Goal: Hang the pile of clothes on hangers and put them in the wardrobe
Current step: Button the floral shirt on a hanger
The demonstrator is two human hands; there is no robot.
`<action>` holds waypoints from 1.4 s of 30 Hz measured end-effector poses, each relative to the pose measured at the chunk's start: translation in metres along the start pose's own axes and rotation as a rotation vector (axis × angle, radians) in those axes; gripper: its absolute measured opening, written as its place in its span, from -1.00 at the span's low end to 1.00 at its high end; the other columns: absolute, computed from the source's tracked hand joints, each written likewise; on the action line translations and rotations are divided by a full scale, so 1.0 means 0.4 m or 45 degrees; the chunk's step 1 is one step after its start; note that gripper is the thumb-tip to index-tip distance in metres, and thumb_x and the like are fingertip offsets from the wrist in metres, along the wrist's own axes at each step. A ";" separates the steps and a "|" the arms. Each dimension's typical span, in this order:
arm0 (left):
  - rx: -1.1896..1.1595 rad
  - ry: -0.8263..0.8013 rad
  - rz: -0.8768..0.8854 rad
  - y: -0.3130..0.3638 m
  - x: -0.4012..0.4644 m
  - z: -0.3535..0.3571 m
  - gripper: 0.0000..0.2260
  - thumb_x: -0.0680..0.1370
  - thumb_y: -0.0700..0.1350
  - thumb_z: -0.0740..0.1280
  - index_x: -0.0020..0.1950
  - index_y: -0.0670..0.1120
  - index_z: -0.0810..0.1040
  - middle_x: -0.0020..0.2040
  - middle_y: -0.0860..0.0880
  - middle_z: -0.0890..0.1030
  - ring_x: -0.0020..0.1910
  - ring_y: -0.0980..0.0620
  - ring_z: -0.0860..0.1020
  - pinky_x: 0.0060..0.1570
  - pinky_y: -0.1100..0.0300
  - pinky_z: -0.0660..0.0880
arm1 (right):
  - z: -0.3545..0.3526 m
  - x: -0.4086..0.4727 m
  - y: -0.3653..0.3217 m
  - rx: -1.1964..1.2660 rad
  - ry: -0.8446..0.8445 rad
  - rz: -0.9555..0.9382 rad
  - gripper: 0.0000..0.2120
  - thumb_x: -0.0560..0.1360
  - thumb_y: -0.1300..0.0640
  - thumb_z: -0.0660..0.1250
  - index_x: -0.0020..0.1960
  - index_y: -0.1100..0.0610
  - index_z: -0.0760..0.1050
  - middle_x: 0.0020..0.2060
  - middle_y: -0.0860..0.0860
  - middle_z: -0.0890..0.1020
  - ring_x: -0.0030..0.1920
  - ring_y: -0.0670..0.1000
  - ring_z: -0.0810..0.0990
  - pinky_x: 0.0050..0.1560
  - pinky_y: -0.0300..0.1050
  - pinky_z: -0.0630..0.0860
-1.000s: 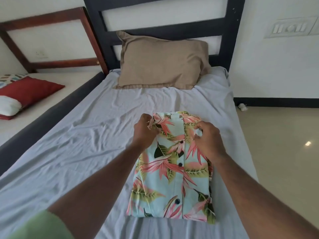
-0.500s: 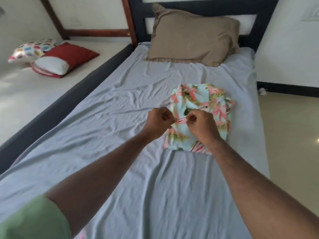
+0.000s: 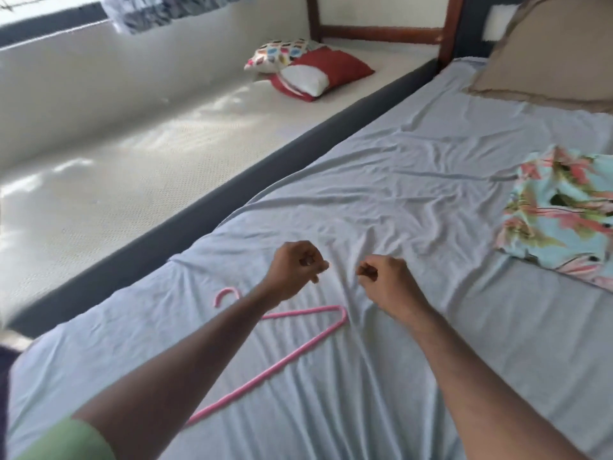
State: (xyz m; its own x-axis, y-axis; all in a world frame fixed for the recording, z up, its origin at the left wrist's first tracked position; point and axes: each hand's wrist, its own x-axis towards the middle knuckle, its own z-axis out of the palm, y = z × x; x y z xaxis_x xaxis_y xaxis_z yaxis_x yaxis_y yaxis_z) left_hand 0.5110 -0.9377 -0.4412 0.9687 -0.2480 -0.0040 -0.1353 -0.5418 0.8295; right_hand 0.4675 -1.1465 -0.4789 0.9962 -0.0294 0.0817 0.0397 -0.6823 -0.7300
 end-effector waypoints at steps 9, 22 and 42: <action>0.023 0.149 -0.145 -0.153 -0.124 -0.161 -0.85 0.46 -0.26 0.51 -0.25 -0.18 0.58 -0.36 -0.09 0.62 -0.43 0.01 0.64 -0.45 0.24 0.40 | 0.194 -0.063 -0.141 -0.505 -0.358 -0.219 -0.80 0.55 0.05 0.38 0.16 -0.10 0.56 0.13 -0.11 0.55 0.26 0.02 0.46 0.20 0.07 0.35; 0.352 0.116 -0.058 -0.086 0.026 -0.107 -0.66 0.55 0.06 0.44 0.27 -0.02 0.50 0.23 -0.15 0.50 0.20 -0.15 0.47 0.20 0.00 0.42 | -0.132 -0.007 0.010 -0.370 0.027 -0.279 -0.99 0.56 0.17 0.39 -0.05 0.09 0.58 -0.17 -0.04 0.58 -0.12 0.07 0.59 -0.10 0.03 0.52; -0.726 -0.469 -0.095 0.358 0.325 0.333 -0.55 0.73 0.11 0.05 0.10 -0.21 0.56 -0.12 -0.32 0.67 -0.50 -0.17 0.54 -0.48 0.21 0.31 | -0.603 -0.003 0.321 -0.314 0.509 0.059 -0.86 0.54 0.21 0.45 0.08 0.08 0.59 -0.05 -0.07 0.69 0.01 -0.05 0.65 0.03 -0.13 0.58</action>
State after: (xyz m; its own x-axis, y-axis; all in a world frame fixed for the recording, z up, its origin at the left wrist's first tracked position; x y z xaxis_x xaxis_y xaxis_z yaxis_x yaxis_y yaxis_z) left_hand 0.5897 -1.1545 -0.3972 0.8235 -0.5383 -0.1790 0.1578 -0.0858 0.9837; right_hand 0.4527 -1.4101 -0.4090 0.8867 -0.3101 0.3431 -0.0719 -0.8253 -0.5601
